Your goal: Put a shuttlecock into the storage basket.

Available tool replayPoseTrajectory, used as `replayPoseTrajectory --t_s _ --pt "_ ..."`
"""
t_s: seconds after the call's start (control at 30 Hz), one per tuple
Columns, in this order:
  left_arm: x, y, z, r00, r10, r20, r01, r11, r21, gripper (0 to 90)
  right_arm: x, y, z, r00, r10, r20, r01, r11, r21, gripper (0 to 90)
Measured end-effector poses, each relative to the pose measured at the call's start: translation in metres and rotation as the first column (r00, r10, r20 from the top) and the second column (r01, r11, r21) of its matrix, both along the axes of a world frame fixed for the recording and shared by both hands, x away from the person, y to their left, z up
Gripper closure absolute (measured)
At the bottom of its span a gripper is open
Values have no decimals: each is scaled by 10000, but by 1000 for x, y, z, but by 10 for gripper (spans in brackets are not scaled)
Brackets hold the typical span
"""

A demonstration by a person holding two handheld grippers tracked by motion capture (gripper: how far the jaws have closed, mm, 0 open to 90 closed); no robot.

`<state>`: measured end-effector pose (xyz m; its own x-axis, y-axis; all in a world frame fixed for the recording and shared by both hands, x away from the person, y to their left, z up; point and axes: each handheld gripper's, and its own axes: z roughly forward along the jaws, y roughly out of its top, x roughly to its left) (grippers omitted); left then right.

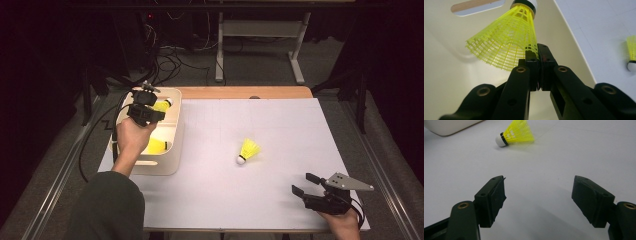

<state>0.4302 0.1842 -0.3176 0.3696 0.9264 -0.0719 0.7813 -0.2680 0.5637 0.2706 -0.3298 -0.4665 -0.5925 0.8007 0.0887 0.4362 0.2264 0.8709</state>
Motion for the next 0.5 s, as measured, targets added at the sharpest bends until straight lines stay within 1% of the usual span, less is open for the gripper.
replayPoseTrajectory --t_s 0.4,0.5 --pt "7 9 -13 9992 305 -243 -305 9995 1 877 0 0 0 10000 11 8 -11 10000 -18 273" --pt "9 9 -17 9987 397 -312 -391 9991 184 877 0 0 0 10000 7 8 -7 10000 -27 273"
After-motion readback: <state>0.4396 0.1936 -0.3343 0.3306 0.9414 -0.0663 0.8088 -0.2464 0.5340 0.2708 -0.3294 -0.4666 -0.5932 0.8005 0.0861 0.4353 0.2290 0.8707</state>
